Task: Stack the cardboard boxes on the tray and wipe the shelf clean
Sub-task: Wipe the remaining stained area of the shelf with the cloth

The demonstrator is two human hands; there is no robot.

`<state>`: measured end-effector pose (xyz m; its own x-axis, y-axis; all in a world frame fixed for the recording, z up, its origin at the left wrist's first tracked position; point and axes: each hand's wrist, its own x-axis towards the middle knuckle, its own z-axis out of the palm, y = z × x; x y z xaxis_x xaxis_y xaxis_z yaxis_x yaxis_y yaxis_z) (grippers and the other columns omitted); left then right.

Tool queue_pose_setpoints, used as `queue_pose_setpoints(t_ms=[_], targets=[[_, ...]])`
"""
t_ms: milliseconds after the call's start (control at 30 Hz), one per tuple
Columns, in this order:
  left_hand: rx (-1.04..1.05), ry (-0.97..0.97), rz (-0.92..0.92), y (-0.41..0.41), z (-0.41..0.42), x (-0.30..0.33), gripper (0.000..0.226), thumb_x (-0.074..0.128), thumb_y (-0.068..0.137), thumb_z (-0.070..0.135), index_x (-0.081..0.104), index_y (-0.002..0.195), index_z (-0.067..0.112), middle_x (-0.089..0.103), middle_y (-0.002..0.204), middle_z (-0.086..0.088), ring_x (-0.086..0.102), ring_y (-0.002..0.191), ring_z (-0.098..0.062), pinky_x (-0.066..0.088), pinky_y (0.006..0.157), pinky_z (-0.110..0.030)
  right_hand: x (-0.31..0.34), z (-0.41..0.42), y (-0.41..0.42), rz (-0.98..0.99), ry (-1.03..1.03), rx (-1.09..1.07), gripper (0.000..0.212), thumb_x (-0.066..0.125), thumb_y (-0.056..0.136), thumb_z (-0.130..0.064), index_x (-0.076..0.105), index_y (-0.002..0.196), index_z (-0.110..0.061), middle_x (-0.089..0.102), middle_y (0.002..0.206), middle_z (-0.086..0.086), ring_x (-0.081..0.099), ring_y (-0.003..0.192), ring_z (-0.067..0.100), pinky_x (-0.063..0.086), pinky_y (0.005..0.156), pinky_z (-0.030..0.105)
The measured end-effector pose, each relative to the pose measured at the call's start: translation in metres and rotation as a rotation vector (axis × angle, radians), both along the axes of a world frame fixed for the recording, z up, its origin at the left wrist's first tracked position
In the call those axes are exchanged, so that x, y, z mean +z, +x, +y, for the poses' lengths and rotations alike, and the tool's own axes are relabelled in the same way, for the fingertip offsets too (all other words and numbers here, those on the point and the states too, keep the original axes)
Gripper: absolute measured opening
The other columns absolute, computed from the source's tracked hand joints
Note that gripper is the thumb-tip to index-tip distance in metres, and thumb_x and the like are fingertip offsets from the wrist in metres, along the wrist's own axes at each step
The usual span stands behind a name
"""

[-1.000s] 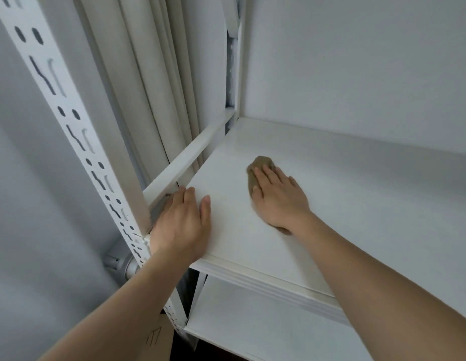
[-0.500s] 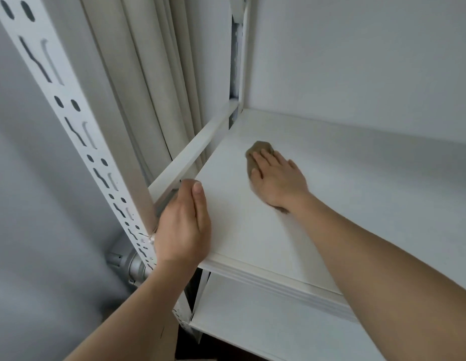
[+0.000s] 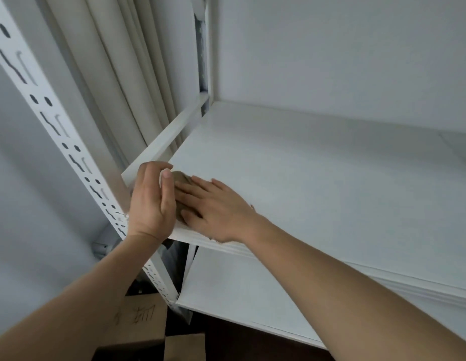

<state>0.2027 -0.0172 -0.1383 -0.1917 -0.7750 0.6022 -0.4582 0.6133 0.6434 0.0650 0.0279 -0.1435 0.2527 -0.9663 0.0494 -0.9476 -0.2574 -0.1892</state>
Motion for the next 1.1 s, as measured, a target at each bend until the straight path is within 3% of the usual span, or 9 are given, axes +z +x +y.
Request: queue_pose_setpoints(t_ms=[233,500,833,967,1100], targets=[[-0.104,0.035,-0.080,-0.042,0.029,0.026,0.036,0.028,0.099,0.028,0.056,0.102,0.006,0.054,0.100,-0.002,0.040,0.085,0.001,0.027,0.076,-0.011,-0.001,0.049,-0.041,0.007,0.019,-0.077,0.053,0.020,0.102,-0.046,0.010,0.153,-0.041,0.004,0.162,-0.016,-0.002,0.149,0.010,0.001,0.121,0.038],[-0.267,-0.024,-0.239,-0.081,0.060,0.035,0.027,0.034,0.101,0.019,0.058,0.101,0.006,0.051,0.101,-0.002,0.043,0.084,-0.004,0.029,0.078,-0.011,0.002,0.077,-0.113,-0.004,-0.009,-0.435,0.053,0.019,0.102,-0.044,0.013,0.153,-0.036,0.008,0.162,-0.011,0.004,0.149,0.013,0.004,0.121,0.039],[-0.340,0.035,-0.248,-0.112,0.088,0.022,0.028,0.033,0.101,0.020,0.058,0.103,0.007,0.050,0.104,0.000,0.044,0.085,-0.003,0.030,0.075,-0.011,0.000,0.139,-0.220,0.017,0.020,-0.801,0.054,0.016,0.101,-0.044,0.014,0.154,-0.034,0.009,0.163,-0.009,0.006,0.149,0.014,0.005,0.121,0.041],[-0.358,0.060,-0.248,-0.124,0.099,0.016,0.028,0.033,0.101,0.021,0.057,0.104,0.009,0.049,0.105,0.001,0.043,0.084,-0.002,0.031,0.073,-0.015,-0.001,0.154,-0.250,0.041,0.039,-0.915,0.055,0.015,0.101,-0.044,0.014,0.154,-0.031,0.009,0.163,-0.005,0.005,0.150,0.017,0.004,0.120,0.044],[-0.373,0.118,-0.267,-0.137,0.107,0.013,0.026,0.033,0.101,0.024,0.055,0.106,0.012,0.046,0.111,0.001,0.049,0.086,-0.009,0.040,0.076,-0.024,-0.005,0.179,-0.261,0.004,-0.008,-1.162,0.058,0.015,0.101,-0.042,0.014,0.155,-0.023,0.010,0.163,0.002,0.002,0.150,0.023,0.002,0.120,0.047]])
